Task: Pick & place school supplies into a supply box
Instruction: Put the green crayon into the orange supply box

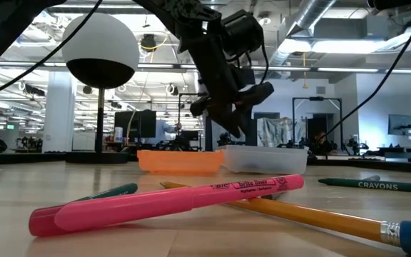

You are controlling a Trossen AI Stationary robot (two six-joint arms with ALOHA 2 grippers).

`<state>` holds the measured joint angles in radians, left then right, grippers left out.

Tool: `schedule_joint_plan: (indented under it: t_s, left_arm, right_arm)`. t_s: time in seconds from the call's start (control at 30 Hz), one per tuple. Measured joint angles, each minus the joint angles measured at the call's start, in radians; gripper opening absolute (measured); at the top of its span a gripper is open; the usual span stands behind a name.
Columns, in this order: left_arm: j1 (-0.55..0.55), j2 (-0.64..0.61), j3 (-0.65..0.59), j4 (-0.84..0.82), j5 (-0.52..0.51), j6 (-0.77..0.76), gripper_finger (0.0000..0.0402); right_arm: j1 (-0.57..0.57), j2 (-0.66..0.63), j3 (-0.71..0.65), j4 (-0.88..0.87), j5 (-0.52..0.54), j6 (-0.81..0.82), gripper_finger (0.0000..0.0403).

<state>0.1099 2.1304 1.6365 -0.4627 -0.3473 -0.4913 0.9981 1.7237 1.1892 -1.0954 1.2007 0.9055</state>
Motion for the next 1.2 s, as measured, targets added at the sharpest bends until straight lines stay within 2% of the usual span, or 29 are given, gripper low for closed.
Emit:
schedule_joint_plan:
  t_s: [0.07,0.13,0.3,0.4,0.5,0.67,0.8,0.93,1.07,1.2]
  left_arm:
    - [-0.008,0.000,0.014,-0.049,0.037,0.044,0.0142]
    - [-0.027,0.000,0.037,-0.120,0.028,0.077,0.0147]
    - [-0.135,-0.003,0.051,-0.271,-0.162,0.176,0.0150]
    - [-0.215,-0.011,0.052,-0.350,-0.281,0.200,0.0151]
    - [-0.298,-0.015,0.052,-0.452,-0.338,0.195,0.0151]
    - [-0.456,-0.020,0.049,-0.594,-0.414,0.091,0.0151]
    - [-0.591,-0.021,0.000,-0.605,-0.481,-0.032,0.0151]
    - [-0.718,-0.021,-0.073,-0.585,-0.564,-0.175,0.0151]
    - [-0.823,-0.021,-0.129,-0.584,-0.668,-0.339,0.0151]
    - [-0.897,-0.020,-0.159,-0.586,-0.757,-0.449,0.0151]
  right_arm:
    - [-0.007,0.000,0.000,0.000,-0.025,0.020,0.0097]
    - [-0.019,0.000,0.000,-0.001,-0.081,0.037,0.0097]
    - [-0.065,0.000,0.000,-0.005,-0.222,0.103,0.0097]
    - [-0.088,0.000,0.000,-0.012,-0.262,0.151,0.0097]
    - [-0.095,0.000,0.000,-0.016,-0.287,0.205,0.0097]
    - [-0.063,0.000,0.000,-0.023,-0.290,0.295,0.0097]
    - [-0.022,0.000,0.000,-0.018,-0.294,0.354,0.0097]
    - [0.014,0.000,0.000,-0.015,-0.344,0.407,0.0097]
    - [0.032,0.000,0.000,-0.026,-0.426,0.547,0.0097]
    - [0.012,0.000,0.000,-0.068,-0.586,0.745,0.0097]
